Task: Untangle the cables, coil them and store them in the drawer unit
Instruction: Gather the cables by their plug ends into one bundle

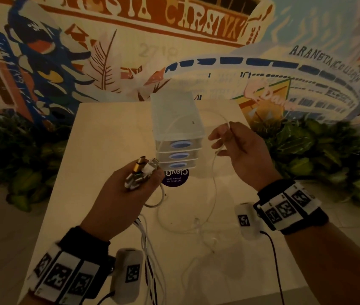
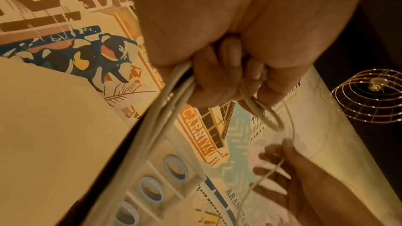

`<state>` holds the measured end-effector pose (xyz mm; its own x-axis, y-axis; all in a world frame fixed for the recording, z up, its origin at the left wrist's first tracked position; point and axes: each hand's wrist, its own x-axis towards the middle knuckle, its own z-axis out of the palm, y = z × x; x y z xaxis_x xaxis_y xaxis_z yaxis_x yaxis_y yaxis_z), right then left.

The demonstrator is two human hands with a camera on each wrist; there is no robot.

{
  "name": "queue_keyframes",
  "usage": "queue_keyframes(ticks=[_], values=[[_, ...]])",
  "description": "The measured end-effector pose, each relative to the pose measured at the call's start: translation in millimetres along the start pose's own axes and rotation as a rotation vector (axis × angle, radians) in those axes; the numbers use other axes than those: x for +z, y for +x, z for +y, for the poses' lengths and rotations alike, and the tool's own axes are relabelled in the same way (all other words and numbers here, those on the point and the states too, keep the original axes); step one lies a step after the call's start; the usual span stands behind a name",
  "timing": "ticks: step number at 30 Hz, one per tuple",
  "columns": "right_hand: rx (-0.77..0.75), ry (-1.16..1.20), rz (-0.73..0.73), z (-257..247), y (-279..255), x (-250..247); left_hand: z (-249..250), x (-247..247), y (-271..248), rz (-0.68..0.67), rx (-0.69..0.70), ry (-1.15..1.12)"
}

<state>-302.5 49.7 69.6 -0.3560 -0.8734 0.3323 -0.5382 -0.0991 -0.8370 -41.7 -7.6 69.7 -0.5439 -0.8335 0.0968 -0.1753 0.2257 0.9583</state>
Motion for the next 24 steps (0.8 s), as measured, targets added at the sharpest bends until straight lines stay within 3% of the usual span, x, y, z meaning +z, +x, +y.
queue_keyframes(ticks=[5,12,19,22,24], values=[[-0.135,0.026,-0.049,-34,3,9,-12,21,5,-0.095,-0.013,0.112],[-0.126,0.105,-0.182,-50,-2,30,-31,48,15,-0.100,0.073,0.324],[-0.172,0.161,-0.201,-40,-11,34,-37,50,23,-0.045,-0.010,0.291],[-0.086,0.263,-0.262,-36,-20,34,-36,50,22,-0.021,-0.030,0.206],[-0.006,0.209,-0.245,-25,-30,38,-38,50,23,0.019,-0.024,0.132]])
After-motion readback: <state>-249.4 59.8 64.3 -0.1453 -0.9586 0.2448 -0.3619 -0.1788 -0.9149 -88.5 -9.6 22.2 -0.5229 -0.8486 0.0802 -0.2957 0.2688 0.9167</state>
